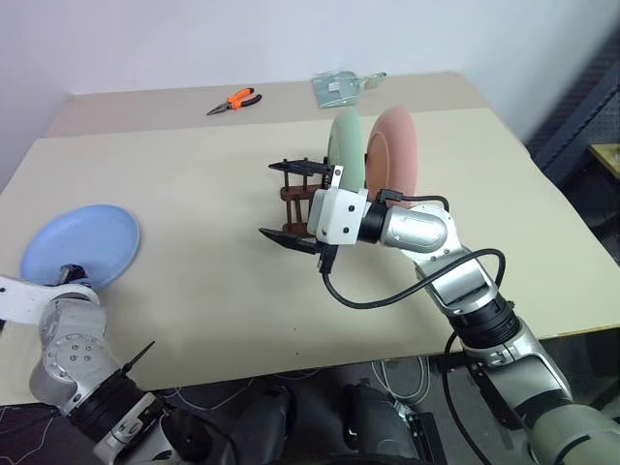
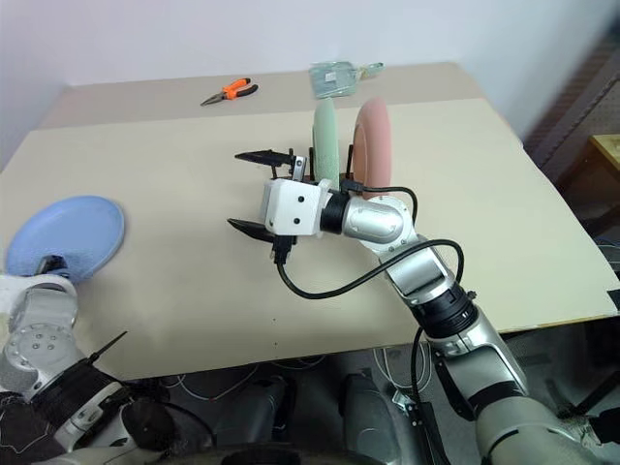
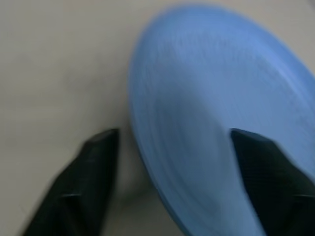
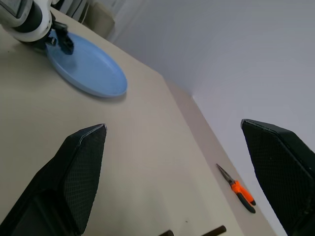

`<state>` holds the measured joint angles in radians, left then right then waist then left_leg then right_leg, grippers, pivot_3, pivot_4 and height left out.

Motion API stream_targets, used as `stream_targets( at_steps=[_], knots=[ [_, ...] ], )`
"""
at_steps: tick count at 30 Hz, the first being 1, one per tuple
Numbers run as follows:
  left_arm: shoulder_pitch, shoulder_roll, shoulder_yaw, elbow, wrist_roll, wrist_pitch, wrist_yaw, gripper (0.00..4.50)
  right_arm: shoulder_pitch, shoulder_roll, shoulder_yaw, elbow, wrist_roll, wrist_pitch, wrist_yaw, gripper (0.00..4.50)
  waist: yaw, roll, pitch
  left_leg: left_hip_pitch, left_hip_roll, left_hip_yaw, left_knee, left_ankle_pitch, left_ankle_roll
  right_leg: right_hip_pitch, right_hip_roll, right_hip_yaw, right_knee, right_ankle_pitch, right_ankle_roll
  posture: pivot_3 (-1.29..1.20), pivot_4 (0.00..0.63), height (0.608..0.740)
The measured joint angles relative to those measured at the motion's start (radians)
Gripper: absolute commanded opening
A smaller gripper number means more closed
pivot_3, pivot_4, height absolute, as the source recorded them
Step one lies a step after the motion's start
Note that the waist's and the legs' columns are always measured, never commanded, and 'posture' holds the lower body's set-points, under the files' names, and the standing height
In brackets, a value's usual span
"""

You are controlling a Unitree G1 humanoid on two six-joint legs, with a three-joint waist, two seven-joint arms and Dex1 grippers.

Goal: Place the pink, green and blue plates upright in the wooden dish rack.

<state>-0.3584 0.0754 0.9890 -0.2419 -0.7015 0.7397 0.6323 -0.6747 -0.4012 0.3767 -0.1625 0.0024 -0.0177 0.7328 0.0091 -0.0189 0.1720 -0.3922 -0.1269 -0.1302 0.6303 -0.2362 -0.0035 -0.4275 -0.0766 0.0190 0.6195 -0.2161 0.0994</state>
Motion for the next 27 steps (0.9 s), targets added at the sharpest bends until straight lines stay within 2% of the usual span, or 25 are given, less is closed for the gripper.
stream_targets(
  at_steps=[4, 9, 12, 15, 21, 27],
  knots=[
    [-0.006, 0.013, 0.008, 0.025, -0.071, -0.001, 0.019, 0.02, 0.002, 0.010, -0.001, 0.000, -0.003, 0.006, 0.000, 4.50, 0.003, 0.000, 0.000, 0.000, 0.000, 0.000, 0.000, 0.000, -0.001, 0.000, 0.000, 0.000, 0.000, 0.000, 0.000, 0.00, 0.150, 0.740],
    [-0.002, 0.094, -0.096, 0.033, -0.068, -0.011, -0.073, 0.02, 0.006, 0.009, -0.010, 0.000, -0.002, 0.044, 0.000, 4.50, 0.005, -0.001, 0.000, 0.000, 0.000, 0.000, 0.000, 0.000, -0.001, 0.001, 0.000, 0.000, 0.000, 0.000, 0.000, 0.00, 0.150, 0.740],
    [-0.012, 0.166, -0.255, -0.003, -0.028, -0.026, -0.194, 0.02, 0.006, 0.006, -0.014, 0.000, -0.022, 0.042, -0.003, 4.50, 0.004, -0.001, 0.000, 0.000, 0.000, 0.000, 0.000, 0.000, -0.001, 0.000, 0.000, 0.000, 0.000, 0.000, 0.000, 0.00, 0.150, 0.740],
    [-0.129, 0.226, -0.452, -0.093, -0.014, -0.003, -0.292, 0.02, 0.001, 0.009, -0.005, 0.001, -0.077, 0.008, -0.016, 4.50, 0.004, -0.001, 0.000, 0.000, -0.001, 0.000, 0.000, 0.000, -0.001, 0.001, 0.000, 0.000, -0.001, 0.000, 0.000, 0.00, 0.150, 0.740],
    [-0.258, 0.210, -0.630, -0.183, -0.048, 0.082, -0.319, 0.02, -0.066, 0.012, 0.016, 0.106, -0.234, -0.082, -0.080, 4.50, -0.023, -0.001, 0.000, 0.000, 0.000, 0.003, -0.002, 0.001, -0.002, -0.002, 0.001, 0.003, 0.001, 0.000, 0.000, 0.00, 0.150, 0.740],
    [-0.263, 0.166, -0.641, -0.195, -0.089, 0.147, -0.279, 0.02, -0.119, 0.017, 0.026, 0.219, -0.364, -0.143, -0.152, 4.50, -0.021, -0.001, 0.001, 0.000, 0.003, 0.003, -0.002, 0.002, -0.005, -0.003, 0.005, 0.004, 0.002, 0.000, -0.001, 0.00, 0.150, 0.740]
  ],
)
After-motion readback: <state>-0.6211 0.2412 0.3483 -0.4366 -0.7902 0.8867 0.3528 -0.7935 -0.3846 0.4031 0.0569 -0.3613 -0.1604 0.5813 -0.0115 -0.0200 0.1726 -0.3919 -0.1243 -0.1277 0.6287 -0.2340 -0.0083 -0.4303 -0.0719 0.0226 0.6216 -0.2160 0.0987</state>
